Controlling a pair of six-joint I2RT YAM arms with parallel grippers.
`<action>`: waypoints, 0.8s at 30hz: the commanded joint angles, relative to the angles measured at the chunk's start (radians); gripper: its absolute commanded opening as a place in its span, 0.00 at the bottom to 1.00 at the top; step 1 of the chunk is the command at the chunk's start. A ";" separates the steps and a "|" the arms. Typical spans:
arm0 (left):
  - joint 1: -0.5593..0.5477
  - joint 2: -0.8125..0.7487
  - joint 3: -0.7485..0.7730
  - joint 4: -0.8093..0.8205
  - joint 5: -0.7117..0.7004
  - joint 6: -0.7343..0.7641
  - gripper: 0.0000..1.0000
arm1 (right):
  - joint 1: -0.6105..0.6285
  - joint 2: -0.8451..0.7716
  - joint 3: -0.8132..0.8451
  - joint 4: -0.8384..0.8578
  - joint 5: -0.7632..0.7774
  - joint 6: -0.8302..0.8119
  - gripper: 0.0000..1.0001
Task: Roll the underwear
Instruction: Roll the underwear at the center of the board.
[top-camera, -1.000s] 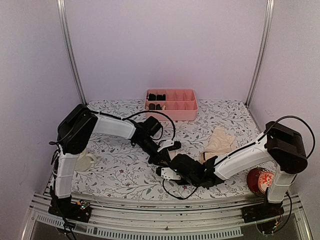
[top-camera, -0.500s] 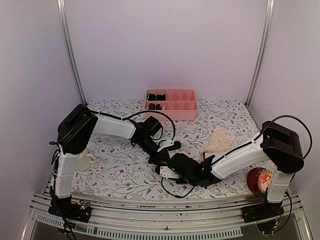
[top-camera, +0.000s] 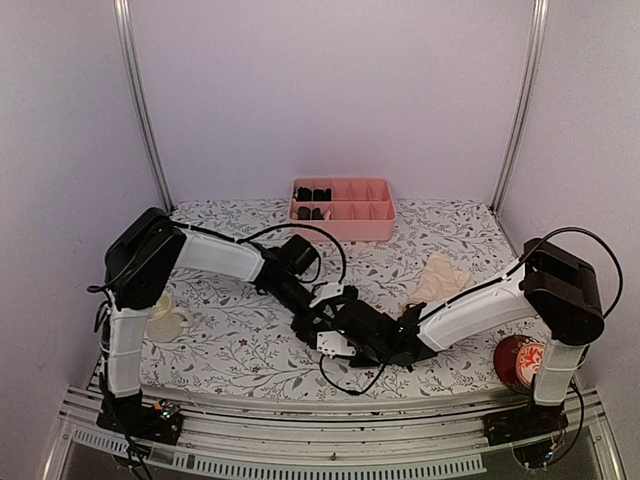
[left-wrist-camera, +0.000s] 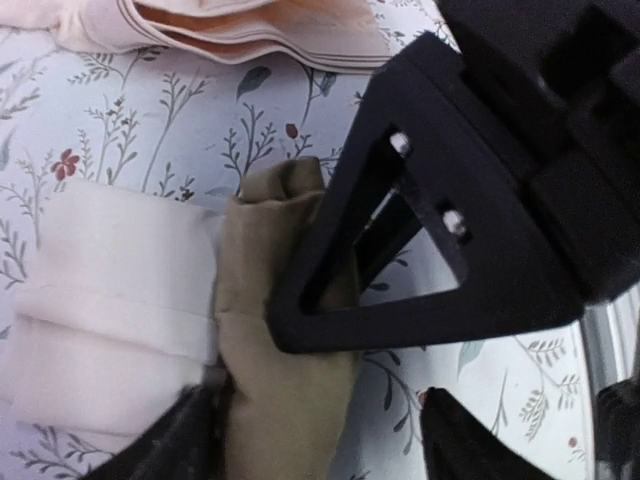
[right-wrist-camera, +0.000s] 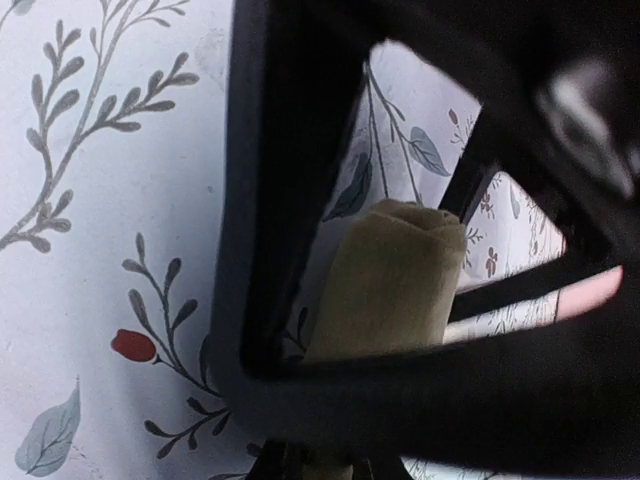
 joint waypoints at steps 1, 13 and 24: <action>0.016 -0.066 -0.135 0.006 -0.132 -0.031 0.84 | -0.042 0.000 0.014 -0.156 -0.134 0.080 0.11; 0.057 -0.320 -0.388 0.404 -0.214 -0.079 0.97 | -0.103 -0.004 0.063 -0.264 -0.295 0.148 0.12; 0.030 -0.456 -0.629 0.662 -0.261 0.096 0.73 | -0.194 0.027 0.178 -0.435 -0.618 0.196 0.15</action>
